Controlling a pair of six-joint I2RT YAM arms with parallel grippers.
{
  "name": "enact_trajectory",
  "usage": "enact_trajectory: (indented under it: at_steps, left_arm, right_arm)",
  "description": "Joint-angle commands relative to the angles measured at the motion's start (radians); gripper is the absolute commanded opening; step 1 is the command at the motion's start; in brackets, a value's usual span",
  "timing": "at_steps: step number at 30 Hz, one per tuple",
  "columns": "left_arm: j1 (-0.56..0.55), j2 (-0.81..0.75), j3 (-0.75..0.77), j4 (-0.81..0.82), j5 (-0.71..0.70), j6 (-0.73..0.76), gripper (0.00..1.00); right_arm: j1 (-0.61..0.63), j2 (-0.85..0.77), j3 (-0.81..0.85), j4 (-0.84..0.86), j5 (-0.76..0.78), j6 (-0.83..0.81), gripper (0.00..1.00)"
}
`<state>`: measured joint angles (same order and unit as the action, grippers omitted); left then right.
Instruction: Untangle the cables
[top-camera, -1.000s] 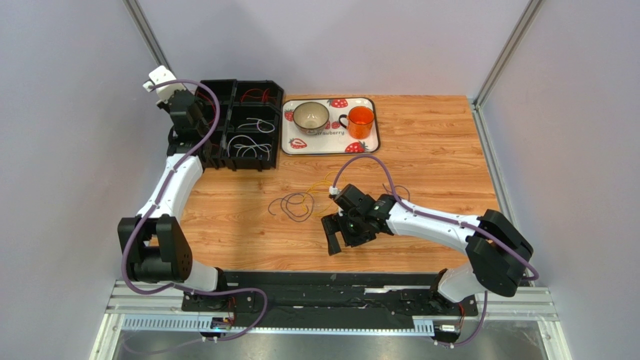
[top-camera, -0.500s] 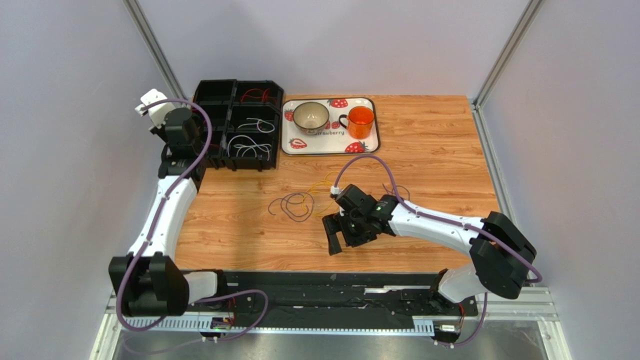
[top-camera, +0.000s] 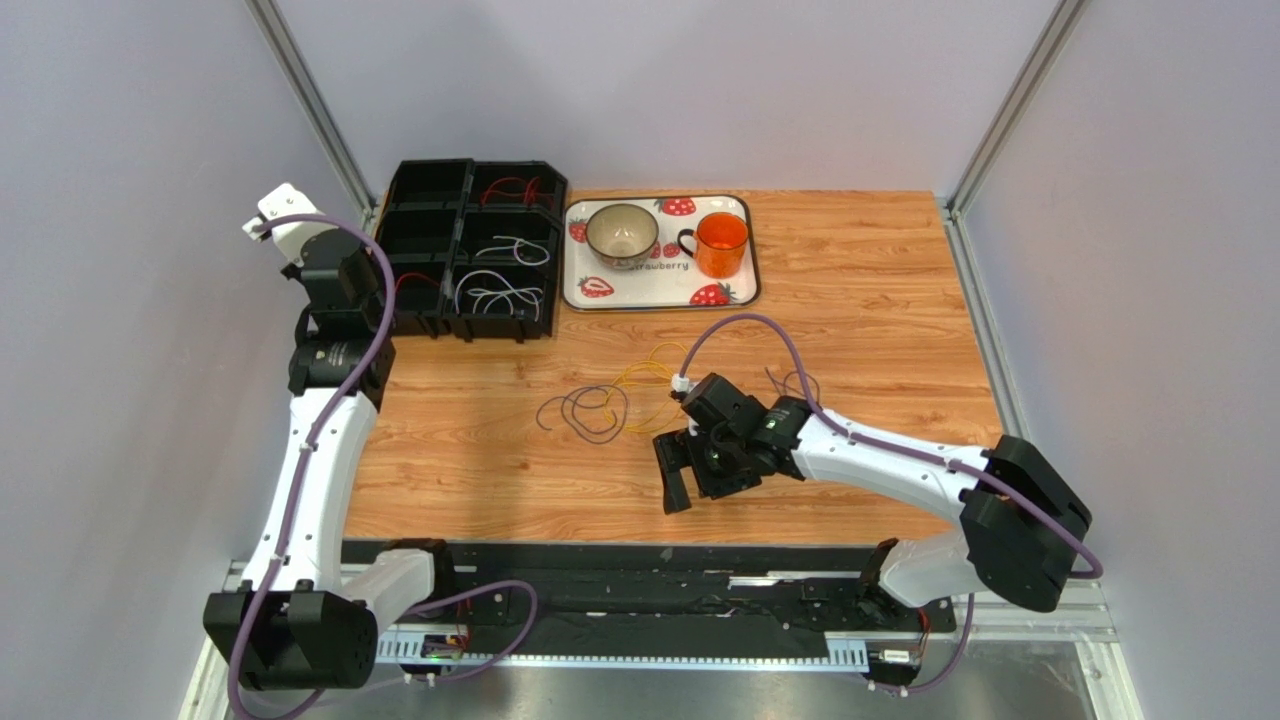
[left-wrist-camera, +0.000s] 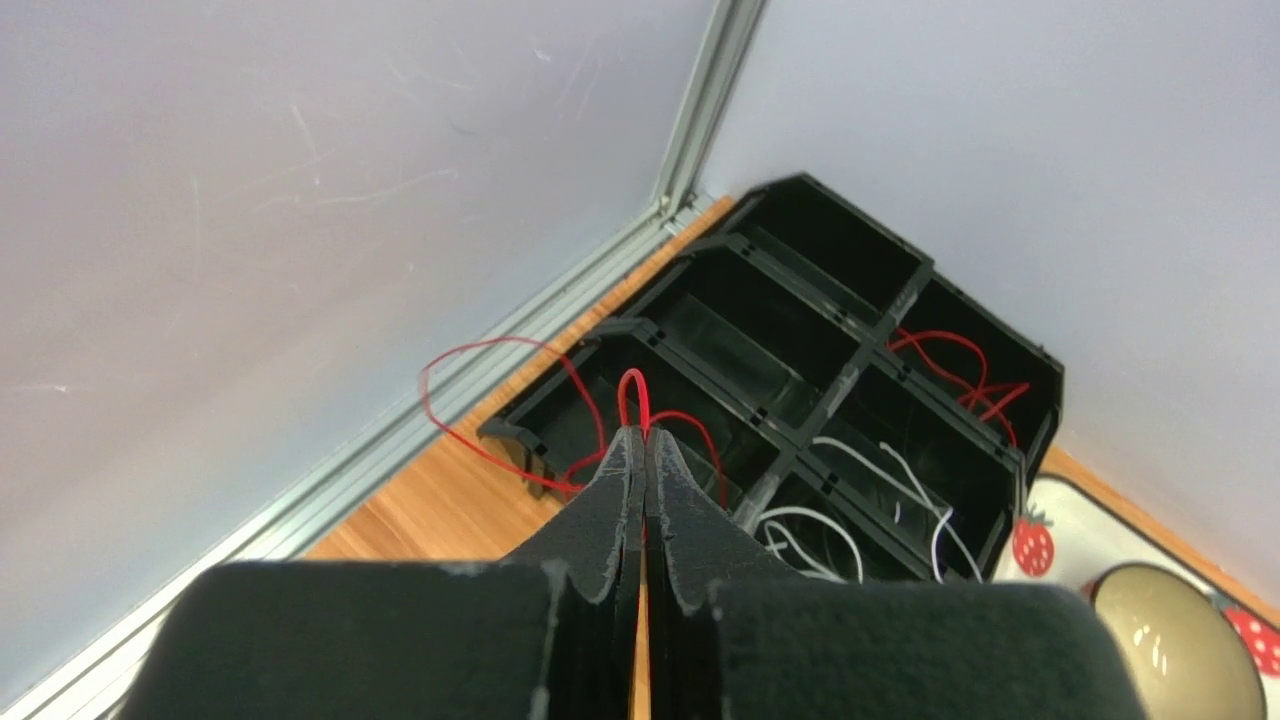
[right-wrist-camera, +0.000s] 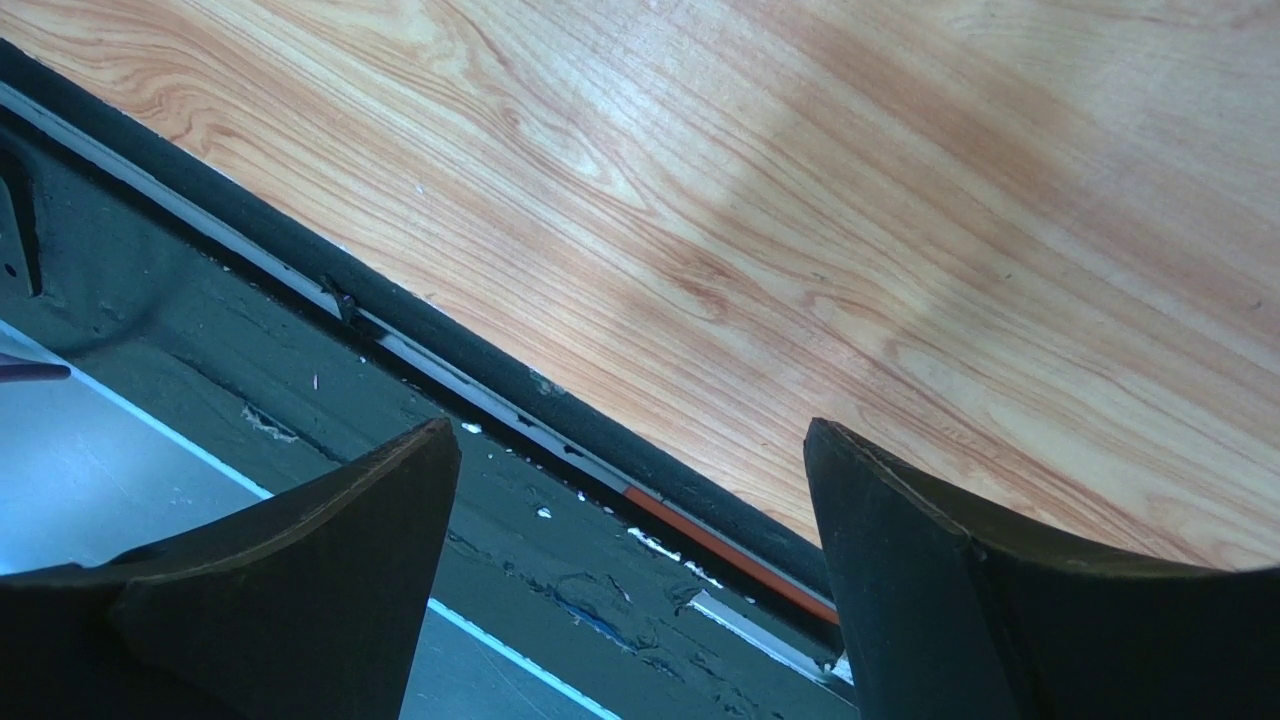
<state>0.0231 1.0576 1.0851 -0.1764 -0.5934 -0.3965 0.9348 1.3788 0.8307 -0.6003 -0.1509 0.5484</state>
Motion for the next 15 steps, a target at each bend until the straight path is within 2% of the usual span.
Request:
enact_trajectory:
  at_steps: [1, 6, 12, 15]
  left_arm:
    - [0.005, 0.008, 0.016, -0.054, 0.111, -0.024, 0.00]
    - [0.006, 0.096, 0.104, -0.113, 0.265, -0.064, 0.00]
    - [0.005, 0.171, 0.160, -0.012, 0.464, -0.022, 0.00]
    - [0.005, 0.209, 0.209, 0.005, 0.478, 0.007, 0.00]
  right_arm:
    - [0.007, -0.041, -0.013, 0.023, -0.001, 0.018, 0.90]
    - [0.006, -0.058, -0.030, 0.028, 0.004, 0.028, 0.90]
    - [0.006, -0.070, -0.042, 0.034, 0.007, 0.035, 0.90]
    - [0.006, -0.070, -0.047, 0.033, 0.010, 0.032, 0.90]
